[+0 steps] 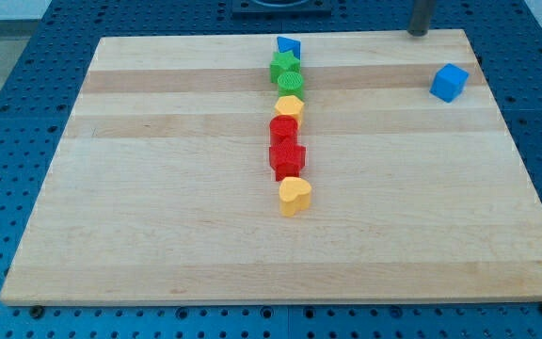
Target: Move the blue cube towards the bottom center
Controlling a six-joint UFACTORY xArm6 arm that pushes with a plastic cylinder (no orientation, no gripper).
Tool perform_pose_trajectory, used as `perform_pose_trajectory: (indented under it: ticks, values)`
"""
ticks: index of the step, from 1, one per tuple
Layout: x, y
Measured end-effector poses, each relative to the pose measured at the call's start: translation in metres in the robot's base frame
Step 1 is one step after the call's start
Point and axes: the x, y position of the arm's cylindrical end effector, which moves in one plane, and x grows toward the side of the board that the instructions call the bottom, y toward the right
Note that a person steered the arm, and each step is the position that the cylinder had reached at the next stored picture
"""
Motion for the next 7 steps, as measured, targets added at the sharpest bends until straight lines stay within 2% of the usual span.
perform_pose_trajectory:
  ticks: [1, 2, 3, 5, 7]
  values:
    - [0.002, 0.019]
    - [0.032, 0.064]
    - [0.033, 0.064]
    - [0.083, 0.053]
    - [0.088, 0.024]
